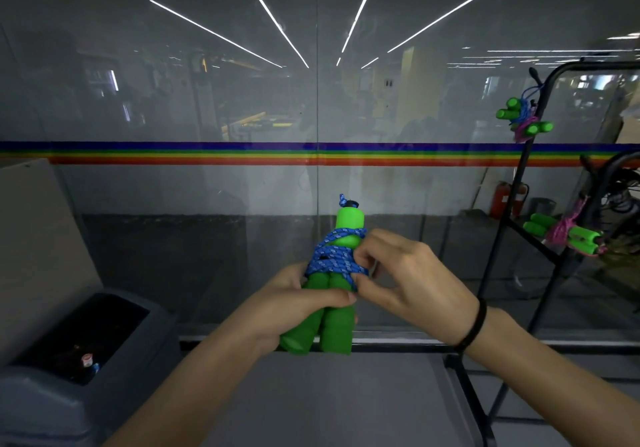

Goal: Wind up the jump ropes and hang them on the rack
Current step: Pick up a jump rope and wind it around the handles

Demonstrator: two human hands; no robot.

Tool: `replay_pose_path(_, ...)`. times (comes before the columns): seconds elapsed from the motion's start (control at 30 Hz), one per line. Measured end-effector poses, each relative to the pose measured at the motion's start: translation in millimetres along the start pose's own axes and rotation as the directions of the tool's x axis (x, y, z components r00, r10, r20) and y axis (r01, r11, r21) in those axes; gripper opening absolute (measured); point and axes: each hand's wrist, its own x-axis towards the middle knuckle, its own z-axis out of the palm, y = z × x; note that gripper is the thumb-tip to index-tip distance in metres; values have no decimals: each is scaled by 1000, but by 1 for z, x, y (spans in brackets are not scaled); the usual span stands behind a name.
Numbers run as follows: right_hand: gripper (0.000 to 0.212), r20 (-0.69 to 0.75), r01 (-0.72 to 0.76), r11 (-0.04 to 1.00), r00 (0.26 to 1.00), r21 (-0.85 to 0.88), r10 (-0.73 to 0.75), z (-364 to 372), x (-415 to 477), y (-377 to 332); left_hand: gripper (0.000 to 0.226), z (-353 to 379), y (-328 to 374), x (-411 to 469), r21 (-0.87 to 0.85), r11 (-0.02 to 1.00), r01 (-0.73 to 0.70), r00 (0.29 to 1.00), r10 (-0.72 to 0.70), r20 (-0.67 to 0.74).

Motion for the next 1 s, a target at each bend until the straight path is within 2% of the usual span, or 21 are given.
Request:
replay_pose_path(0.23, 10, -147, -19, 991, 989, -133, -1, 7, -4, 1, 3, 5, 10, 0, -94, 995, 31, 998, -25, 65)
replay_pose_path(0.37, 14, -187, -111, 986, 979, -125, 86, 11, 0, -7, 4, 2, 13, -1, -111, 994, 20, 998, -13, 66)
replay_pose_path(0.5, 6, -137, -146, 988, 979, 44, 151, 3, 6, -9, 17, 0, 12, -4, -178, 984, 24, 998, -12, 65)
replay_pose_path(0.67, 11, -174, -204, 979, 964, -16, 198, -1, 10, -13, 17, 8, 10, -4, -220, 975, -23, 1000, 24, 6)
replay_pose_path(0.8, 9, -178, -190, 981, 967, -37, 181, 0, 9, -16, 18, 9, 11, -6, -241, 970, -2, 1000, 8, 23)
replay_pose_path(0.9, 10, -166, -193, 978, 965, 85, 205, -2, 5, -16, 30, 9, 10, -8, -290, 956, 46, 998, -34, 44)
replay_pose_path(1.0, 10, -126, -262, 889, 936, 376, 330, -4, 1, -13, 34, 10, 9, -9, -389, 916, 94, 996, -84, 42)
